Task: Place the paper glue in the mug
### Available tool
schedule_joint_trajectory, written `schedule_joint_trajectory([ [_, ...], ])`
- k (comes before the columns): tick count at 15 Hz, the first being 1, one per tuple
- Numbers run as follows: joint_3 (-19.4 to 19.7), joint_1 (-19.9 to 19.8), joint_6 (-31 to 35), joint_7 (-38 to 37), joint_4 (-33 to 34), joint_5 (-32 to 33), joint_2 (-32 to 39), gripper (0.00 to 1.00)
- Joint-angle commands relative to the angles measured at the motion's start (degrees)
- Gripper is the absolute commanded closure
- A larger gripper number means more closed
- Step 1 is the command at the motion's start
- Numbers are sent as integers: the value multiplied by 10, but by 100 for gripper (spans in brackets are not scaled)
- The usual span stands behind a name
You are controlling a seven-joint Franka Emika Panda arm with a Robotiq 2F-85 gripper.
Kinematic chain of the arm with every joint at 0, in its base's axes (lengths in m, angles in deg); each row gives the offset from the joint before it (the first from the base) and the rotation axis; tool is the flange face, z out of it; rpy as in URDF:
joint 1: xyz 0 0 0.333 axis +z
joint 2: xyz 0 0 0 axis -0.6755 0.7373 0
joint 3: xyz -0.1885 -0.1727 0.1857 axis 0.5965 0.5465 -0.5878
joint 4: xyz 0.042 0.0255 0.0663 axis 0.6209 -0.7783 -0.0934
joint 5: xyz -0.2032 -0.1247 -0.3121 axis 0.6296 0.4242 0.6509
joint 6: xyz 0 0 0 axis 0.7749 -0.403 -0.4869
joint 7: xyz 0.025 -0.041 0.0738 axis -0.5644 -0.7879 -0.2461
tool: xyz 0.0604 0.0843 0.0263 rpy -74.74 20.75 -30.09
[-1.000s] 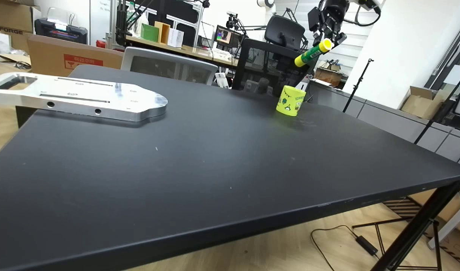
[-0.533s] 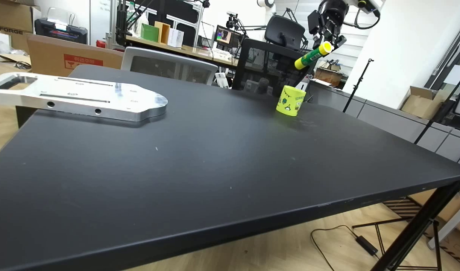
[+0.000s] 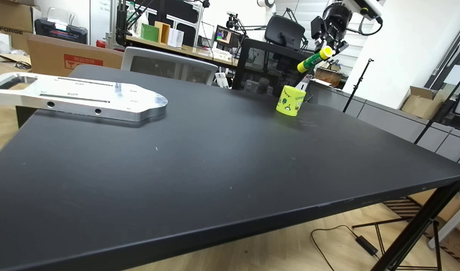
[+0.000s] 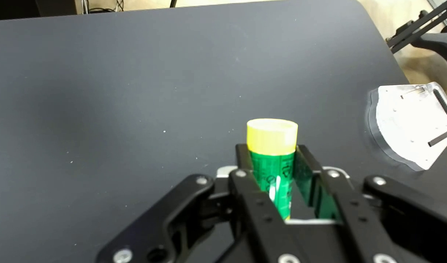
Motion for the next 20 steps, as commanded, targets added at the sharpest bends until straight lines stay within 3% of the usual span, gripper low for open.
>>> schedule_joint_trajectory([
  [1, -6, -18, -8, -40, 57, -19, 35, 91],
  [10, -38, -62, -12, -86, 113, -35, 77, 91],
  [20, -58, -81, 13, -119, 135, -51, 100, 91],
])
